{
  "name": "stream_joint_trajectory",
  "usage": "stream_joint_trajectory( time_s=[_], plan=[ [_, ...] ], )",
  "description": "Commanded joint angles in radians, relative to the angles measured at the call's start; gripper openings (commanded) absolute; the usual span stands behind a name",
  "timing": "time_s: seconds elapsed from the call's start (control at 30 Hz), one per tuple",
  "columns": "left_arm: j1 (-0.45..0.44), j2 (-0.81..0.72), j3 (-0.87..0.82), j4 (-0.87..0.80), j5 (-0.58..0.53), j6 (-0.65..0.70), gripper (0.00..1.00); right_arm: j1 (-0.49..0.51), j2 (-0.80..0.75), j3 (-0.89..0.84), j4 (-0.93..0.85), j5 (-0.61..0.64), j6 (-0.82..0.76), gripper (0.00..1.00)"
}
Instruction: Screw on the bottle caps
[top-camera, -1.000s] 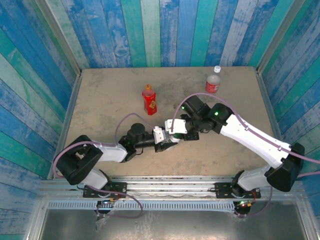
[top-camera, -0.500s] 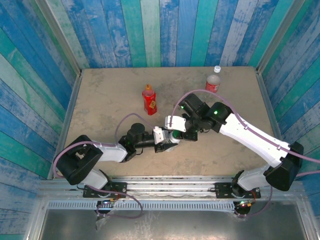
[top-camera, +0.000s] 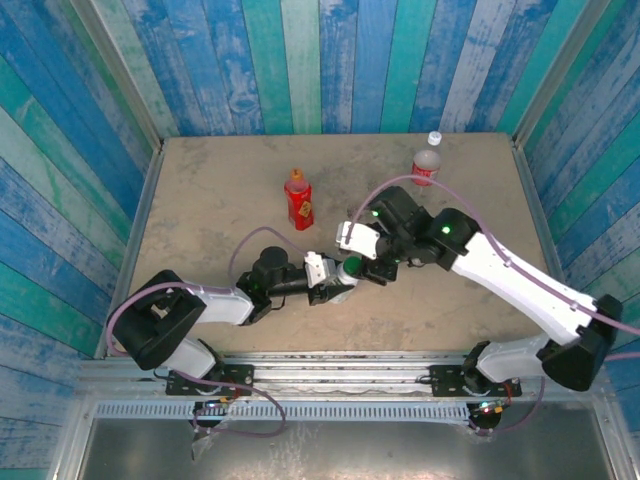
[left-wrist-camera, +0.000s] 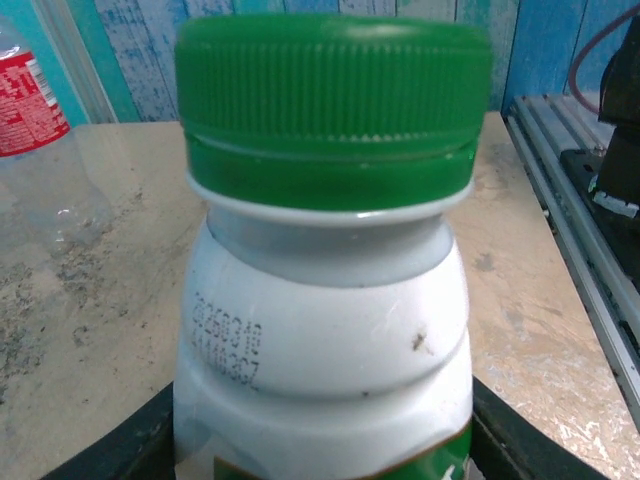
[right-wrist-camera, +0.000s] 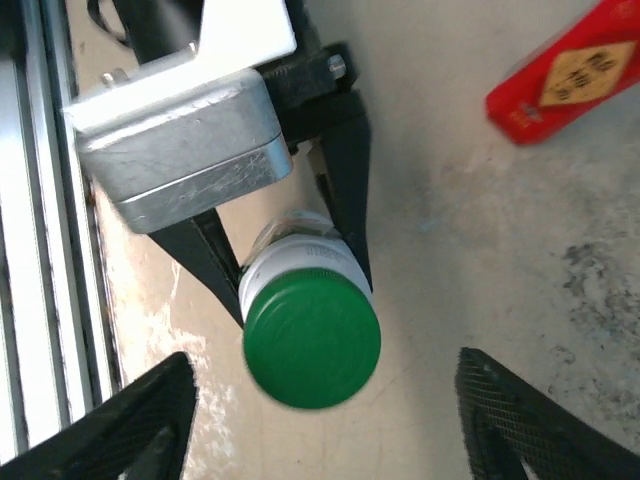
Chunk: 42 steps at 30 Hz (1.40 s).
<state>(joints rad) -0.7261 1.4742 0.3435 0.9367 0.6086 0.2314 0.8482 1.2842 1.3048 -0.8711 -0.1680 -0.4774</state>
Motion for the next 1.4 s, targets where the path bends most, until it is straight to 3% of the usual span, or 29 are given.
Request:
stream_joint_trajectory(
  time_s=[0.0, 0.17, 0.27, 0.57, 1.03, 1.17, 1.3, 1.37],
  plan=[
    [0.022, 0.016, -0.032, 0.139, 0.017, -0.104, 0.53, -0.001, -0.136, -0.091, 0.155, 0.016, 0.102, 0.78],
    [0.022, 0.096, -0.029, 0.287, 0.02, -0.199, 0.54, -0.006, -0.301, -0.331, 0.542, 0.049, 0.32, 0.83],
    [0.022, 0.122, -0.024, 0.323, 0.028, -0.215, 0.54, -0.006, -0.335, -0.439, 0.688, 0.073, 0.423, 0.83],
    [0.022, 0.116, -0.009, 0.25, 0.024, -0.178, 0.54, -0.006, -0.267, -0.519, 0.767, 0.024, 0.477, 0.78],
    [0.023, 0.113, -0.008, 0.227, 0.026, -0.164, 0.54, -0.006, -0.177, -0.546, 0.824, -0.056, 0.5, 0.41],
    [0.022, 0.108, -0.013, 0.231, 0.023, -0.164, 0.56, -0.006, -0.183, -0.544, 0.819, -0.054, 0.501, 0.38],
    [0.022, 0.095, -0.027, 0.259, 0.009, -0.182, 0.7, -0.006, -0.198, -0.541, 0.819, -0.014, 0.5, 0.39],
    [0.022, 0.076, -0.047, 0.287, -0.011, -0.195, 0.91, -0.007, -0.203, -0.536, 0.816, 0.028, 0.502, 0.39]
  ],
)
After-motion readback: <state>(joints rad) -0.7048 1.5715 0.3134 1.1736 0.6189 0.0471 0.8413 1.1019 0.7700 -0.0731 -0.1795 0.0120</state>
